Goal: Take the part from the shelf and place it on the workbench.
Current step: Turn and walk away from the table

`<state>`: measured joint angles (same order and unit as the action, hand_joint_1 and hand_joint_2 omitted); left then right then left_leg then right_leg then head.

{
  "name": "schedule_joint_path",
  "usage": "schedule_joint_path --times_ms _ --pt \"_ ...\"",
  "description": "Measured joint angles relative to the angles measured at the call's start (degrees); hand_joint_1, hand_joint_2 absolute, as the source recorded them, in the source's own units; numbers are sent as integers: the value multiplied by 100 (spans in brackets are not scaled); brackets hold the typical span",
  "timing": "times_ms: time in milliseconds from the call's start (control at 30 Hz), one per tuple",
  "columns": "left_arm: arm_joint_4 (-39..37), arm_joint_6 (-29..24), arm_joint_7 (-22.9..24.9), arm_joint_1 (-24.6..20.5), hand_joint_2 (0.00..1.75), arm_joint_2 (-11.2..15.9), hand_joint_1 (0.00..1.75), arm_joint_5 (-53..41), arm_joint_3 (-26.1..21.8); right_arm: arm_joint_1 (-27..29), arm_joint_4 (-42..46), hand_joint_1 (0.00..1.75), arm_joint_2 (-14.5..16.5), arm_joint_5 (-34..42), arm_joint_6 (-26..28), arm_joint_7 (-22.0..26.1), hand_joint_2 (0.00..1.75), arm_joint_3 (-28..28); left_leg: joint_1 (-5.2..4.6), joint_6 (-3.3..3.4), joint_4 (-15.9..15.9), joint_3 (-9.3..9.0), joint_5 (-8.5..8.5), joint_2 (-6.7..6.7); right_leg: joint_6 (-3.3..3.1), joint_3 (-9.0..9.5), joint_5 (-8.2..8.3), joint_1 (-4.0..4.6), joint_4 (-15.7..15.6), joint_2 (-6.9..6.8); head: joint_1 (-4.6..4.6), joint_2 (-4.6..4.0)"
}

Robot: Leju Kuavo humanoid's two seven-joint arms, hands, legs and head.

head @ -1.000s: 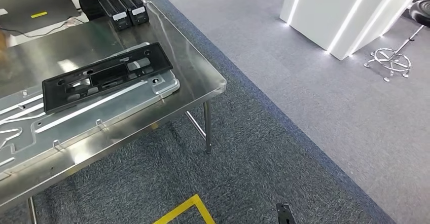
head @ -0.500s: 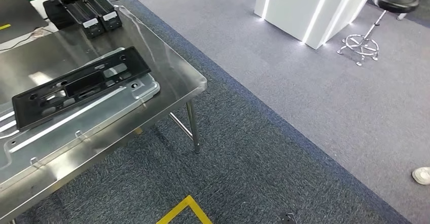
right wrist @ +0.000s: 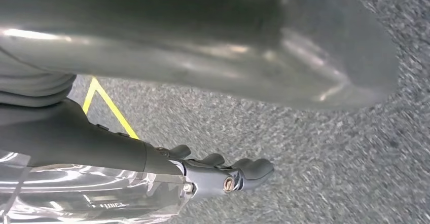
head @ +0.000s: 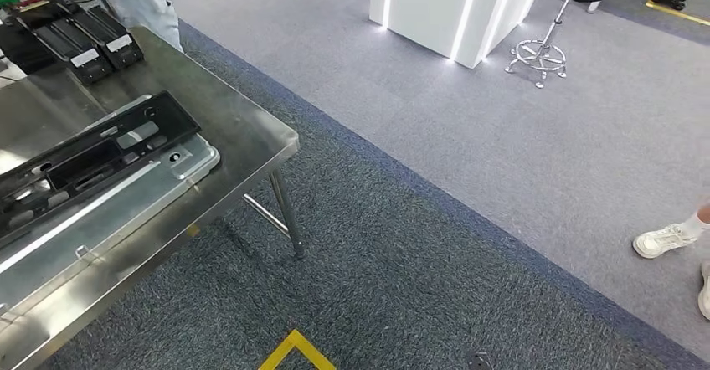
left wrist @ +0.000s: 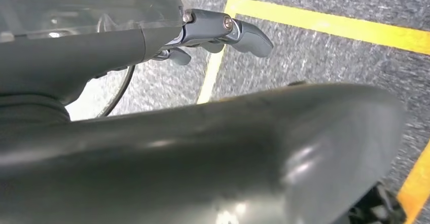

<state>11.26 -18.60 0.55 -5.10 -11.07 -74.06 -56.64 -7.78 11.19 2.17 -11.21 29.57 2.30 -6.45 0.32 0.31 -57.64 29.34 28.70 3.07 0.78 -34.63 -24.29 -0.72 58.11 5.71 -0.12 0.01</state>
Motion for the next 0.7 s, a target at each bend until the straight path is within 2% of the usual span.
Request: schedule_joint_path --times_ms 33,67,100,133,200,233,267,300,333,367,433,467,533,567,633,667,700 --pt "0 -14 -3 -3 0 -2 0 -10 -2 8 -2 0 -7 -8 1 -3 0 0 7 36 24 -2 -30 -54 42 -14 17 -11 -5 40 0 0" --pt "0 -30 -3 -5 0 -4 0 -19 -3 16 -5 0 -12 -14 2 -7 0 0 12 78 57 -9 -65 -110 76 -42 -4 -12 30 15 2 0" --pt "0 -46 -7 -7 0 -8 0 -31 -3 20 -8 0 -17 -19 3 -13 0 0 22 122 92 -15 -103 -175 101 -106 -89 -10 149 -70 13 0" --pt "0 -57 -11 -6 0 -11 0 -45 -4 18 -10 0 -22 -21 5 -18 0 0 31 158 124 -13 -136 -245 121 -218 -246 -7 387 -191 26 0" --pt "0 -67 -19 8 0 -11 0 -69 -4 8 -11 0 -20 -21 7 -25 0 0 4 186 126 10 -155 -381 156 -535 -645 -11 1090 -431 47 0" --pt "0 -68 -20 18 0 -11 0 -77 -4 10 -12 0 -20 -17 9 -25 0 0 -6 187 119 25 -156 -452 175 -662 -770 -21 1397 -482 48 -1" --pt "0 -68 -22 24 0 -10 0 -83 -4 20 -13 0 -21 -10 13 -24 0 0 -11 185 112 36 -154 -518 188 -703 -794 -32 1534 -512 48 -1" --pt "0 -68 -24 24 0 -10 0 -90 -3 36 -14 0 -23 -1 17 -22 0 1 -12 179 105 42 -150 -581 197 -631 -715 -44 1453 -539 49 -1" --pt "0 -67 -25 20 0 -11 0 -98 -3 52 -14 0 -26 9 23 -20 0 2 -12 168 99 40 -143 -639 198 -443 -557 -52 1153 -584 49 0" --pt "0 -66 -26 17 0 -13 0 -107 -2 61 -15 0 -28 18 28 -14 0 3 -13 151 95 31 -132 -693 188 -192 -396 -55 723 -682 49 0" --pt "0 -63 -26 12 0 -13 0 -123 0 61 -15 0 -31 34 38 -1 0 7 -37 96 88 8 -102 -786 133 165 -205 -26 88 -852 45 1" --pt "0 -60 -26 10 0 -13 0 -130 1 63 -15 0 -31 43 42 5 0 9 -46 65 86 -4 -90 -826 97 219 -194 -6 -26 -888 44 0" --pt "0 -50 -25 -2 0 -13 0 -145 8 84 -15 0 -39 58 49 10 0 30 -50 -4 95 -29 -76 -899 19 202 -184 13 -40 -798 42 0" --pt "0 -45 -25 -8 0 -13 0 -154 15 99 -16 0 -43 63 50 10 0 45 -40 -40 71 -30 -46 -867 -18 202 -170 6 -61 -751 42 1" --pt "0 -44 -28 -11 0 -14 0 -179 30 111 -17 0 -48 66 52 13 0 70 -21 -95 -232 86 175 -642 -97 208 -131 -19 -105 -654 37 0" --pt "0 -44 -30 -4 0 -14 0 -191 36 110 -17 0 -48 66 53 15 0 77 -7 -109 -563 231 370 -493 -122 203 -119 -20 -113 -602 33 1" --pt "0 -44 -30 6 0 -14 0 -203 42 108 -17 0 -49 67 54 19 0 81 -3 -115 -972 418 579 -404 -138 192 -113 -14 -111 -542 31 0"
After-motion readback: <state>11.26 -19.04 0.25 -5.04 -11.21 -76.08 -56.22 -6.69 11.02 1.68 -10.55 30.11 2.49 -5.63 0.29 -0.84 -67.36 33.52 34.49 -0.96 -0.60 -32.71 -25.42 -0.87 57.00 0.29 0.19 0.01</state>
